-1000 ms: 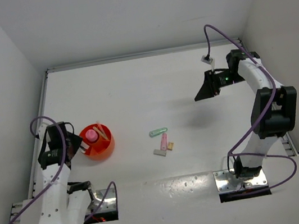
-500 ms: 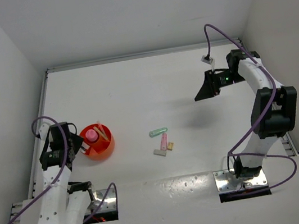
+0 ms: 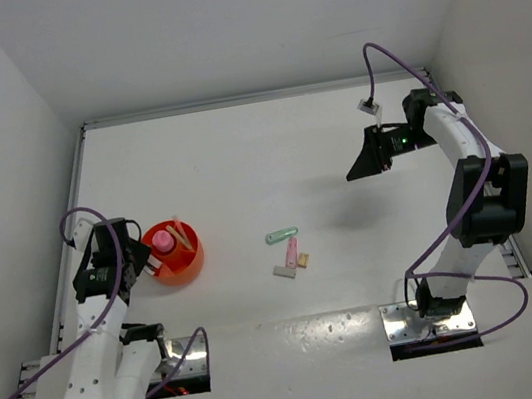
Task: Sort the stationery into containers
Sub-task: Place the stapler in the storage box.
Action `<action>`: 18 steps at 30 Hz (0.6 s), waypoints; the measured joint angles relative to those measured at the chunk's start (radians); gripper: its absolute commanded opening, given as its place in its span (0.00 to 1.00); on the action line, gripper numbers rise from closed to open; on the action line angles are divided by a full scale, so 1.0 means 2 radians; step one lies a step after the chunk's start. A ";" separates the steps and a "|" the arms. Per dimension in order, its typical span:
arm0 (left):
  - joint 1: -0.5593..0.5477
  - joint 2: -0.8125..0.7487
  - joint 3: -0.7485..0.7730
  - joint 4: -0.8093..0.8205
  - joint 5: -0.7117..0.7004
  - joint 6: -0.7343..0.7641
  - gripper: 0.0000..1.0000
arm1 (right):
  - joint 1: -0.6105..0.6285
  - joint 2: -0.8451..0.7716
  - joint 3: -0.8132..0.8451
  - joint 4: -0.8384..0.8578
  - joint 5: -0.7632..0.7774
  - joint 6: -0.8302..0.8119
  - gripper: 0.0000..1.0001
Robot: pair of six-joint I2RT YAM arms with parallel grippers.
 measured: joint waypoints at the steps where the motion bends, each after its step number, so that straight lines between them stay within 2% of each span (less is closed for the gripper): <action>1: -0.001 0.000 0.000 0.000 -0.001 0.000 0.27 | 0.000 0.000 0.000 -0.001 0.000 0.000 0.23; 14: -0.002 0.000 0.000 -0.002 -0.007 -0.007 0.33 | 0.000 0.000 0.005 -0.003 -0.002 -0.006 0.23; 15: -0.002 0.000 0.000 -0.002 -0.007 -0.008 0.39 | 0.000 0.000 0.005 -0.003 -0.002 -0.006 0.23; 18: -0.002 0.000 0.000 -0.002 -0.009 -0.010 0.39 | 0.000 0.000 0.005 -0.003 -0.002 -0.006 0.23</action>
